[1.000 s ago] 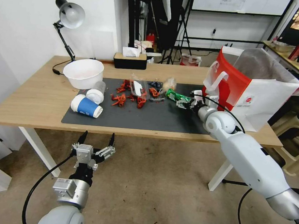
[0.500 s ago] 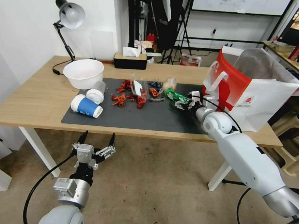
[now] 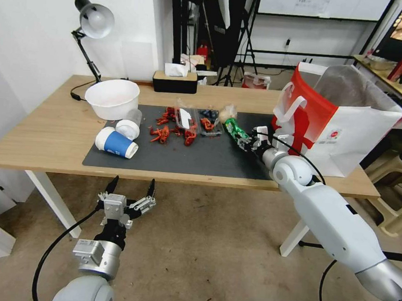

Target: Pick up the trash from the table and place it into the takeout bag.

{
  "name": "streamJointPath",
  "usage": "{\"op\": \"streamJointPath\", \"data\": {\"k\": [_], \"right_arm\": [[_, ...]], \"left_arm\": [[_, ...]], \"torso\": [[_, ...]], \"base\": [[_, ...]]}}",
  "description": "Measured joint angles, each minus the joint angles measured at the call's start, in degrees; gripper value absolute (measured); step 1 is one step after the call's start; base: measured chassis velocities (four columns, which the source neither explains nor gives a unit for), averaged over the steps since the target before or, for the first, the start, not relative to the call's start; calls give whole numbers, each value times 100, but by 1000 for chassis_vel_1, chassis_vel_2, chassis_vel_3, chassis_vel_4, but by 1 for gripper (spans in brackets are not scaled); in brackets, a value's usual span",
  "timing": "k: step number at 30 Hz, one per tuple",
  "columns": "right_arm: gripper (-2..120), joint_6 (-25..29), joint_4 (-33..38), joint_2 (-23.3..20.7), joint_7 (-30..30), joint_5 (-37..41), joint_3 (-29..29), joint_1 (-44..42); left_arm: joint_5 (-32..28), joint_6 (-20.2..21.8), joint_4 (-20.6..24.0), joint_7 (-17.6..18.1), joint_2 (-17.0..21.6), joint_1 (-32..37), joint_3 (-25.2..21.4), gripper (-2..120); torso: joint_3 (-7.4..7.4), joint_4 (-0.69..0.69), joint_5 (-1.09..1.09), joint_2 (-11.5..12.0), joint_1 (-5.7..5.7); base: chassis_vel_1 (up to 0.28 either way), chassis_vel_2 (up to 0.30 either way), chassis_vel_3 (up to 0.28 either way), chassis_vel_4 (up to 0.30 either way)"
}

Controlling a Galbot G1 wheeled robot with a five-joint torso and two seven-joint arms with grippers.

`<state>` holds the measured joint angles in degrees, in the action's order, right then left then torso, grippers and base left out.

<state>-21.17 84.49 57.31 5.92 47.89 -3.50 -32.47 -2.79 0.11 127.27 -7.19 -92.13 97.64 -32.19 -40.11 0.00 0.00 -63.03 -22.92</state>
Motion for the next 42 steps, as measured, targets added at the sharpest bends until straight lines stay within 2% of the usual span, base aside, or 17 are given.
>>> {"op": "streamJointPath", "data": {"k": [4,13,15,19,26,28,29,32,33,35,38,39,41,42], "right_arm": [[47,84,169,-23,-38,58,100,-71],[46,990,800,-181,-697,489,562,-346],[46,1197,1059,-207,-792,631,836,-392],[46,1225,1502,-257,-586,637,1344,-407],[46,928,2073,-485,52,638,2100,-225],[46,514,2311,-679,660,509,2421,-110],[46,514,2311,-679,660,509,2421,-110],[45,-66,2425,-890,1300,33,2619,-69],[45,-66,2425,-890,1300,33,2619,-69],[40,-602,2469,-1021,1745,-204,2709,-100],[34,-755,2468,-1049,1836,-299,2728,-142],[27,-809,2465,-1056,1860,-332,2738,-164],[28,-921,2461,-1065,1908,-377,2761,-213],[33,-1075,2466,-1063,1956,-383,2798,-263]], "left_arm": [[3,-1,0,0,0,3,-1,100],[15,-5,11,0,0,16,3,100],[17,-5,13,0,0,19,5,100],[33,-5,13,0,0,19,23,100],[77,-5,0,-4,0,11,77,100],[96,-12,-5,-7,0,11,105,100],[96,-12,-5,-7,0,11,105,100],[108,-25,-6,-10,0,14,131,100],[108,-25,-6,-10,0,14,131,100],[124,-32,-6,-13,0,18,157,100],[134,-35,-6,-14,0,20,169,100],[139,-36,-5,-14,0,23,176,100],[151,-40,-2,-15,0,30,184,100],[174,-52,3,-16,0,42,195,100]], "torso": [[0,0,0,0,0],[0,0,0,0,1],[0,0,0,0,1],[0,0,0,0,2],[0,1,1,1,1],[0,0,0,1,1],[0,0,0,1,1],[0,-1,1,1,1],[0,-1,1,1,1],[0,0,0,1,1],[0,-1,0,1,1],[0,-1,1,1,1],[0,0,2,1,1],[0,0,1,1,1]], "base": [[0,0,0,0],[0,0,0,0],[0,0,0,0],[0,0,0,0],[0,0,0,0],[0,0,0,0],[0,0,0,0],[0,0,0,0],[0,0,0,0],[0,0,0,0],[0,0,0,0],[0,0,0,0],[0,0,0,0],[0,0,0,0]]}}
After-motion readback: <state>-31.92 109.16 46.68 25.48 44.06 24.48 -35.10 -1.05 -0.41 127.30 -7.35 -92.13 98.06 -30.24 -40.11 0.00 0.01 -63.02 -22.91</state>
